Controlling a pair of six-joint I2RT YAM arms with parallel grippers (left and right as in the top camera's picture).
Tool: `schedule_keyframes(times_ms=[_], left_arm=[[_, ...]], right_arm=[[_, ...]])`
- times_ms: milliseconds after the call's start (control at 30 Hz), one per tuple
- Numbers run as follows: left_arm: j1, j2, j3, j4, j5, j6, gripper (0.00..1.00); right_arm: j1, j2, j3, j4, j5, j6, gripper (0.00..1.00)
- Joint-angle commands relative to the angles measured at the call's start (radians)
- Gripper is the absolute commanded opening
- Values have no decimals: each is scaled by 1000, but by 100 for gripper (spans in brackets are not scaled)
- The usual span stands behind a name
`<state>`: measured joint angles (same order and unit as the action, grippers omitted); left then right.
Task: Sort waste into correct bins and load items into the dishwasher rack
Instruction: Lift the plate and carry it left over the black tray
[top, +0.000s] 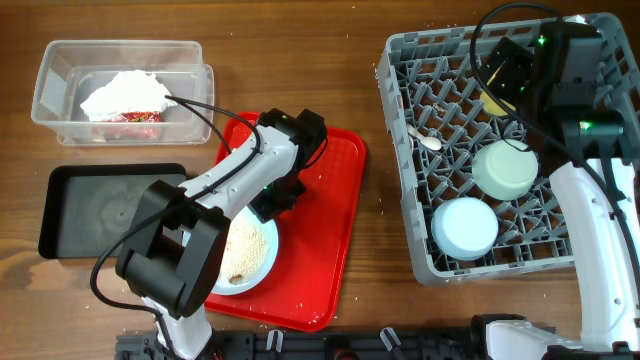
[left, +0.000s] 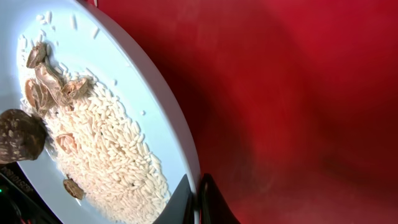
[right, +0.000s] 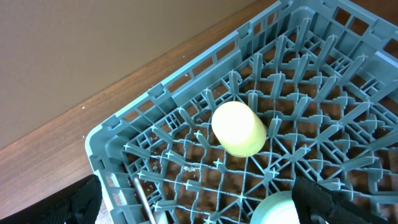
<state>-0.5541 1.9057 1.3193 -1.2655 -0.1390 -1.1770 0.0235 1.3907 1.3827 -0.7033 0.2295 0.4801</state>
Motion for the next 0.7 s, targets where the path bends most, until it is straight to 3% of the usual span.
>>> schedule_keyframes(times_ms=[0, 533, 667], left_arm=[[7, 11, 24, -11, -38, 22, 4], [7, 11, 117, -143, -39, 23, 4], [12, 11, 140, -145, -39, 74, 4]], right_arm=[[-2, 10, 5, -1, 17, -8, 100], [-2, 10, 5, -1, 17, -8, 100], [-2, 10, 5, -1, 17, -8, 99]])
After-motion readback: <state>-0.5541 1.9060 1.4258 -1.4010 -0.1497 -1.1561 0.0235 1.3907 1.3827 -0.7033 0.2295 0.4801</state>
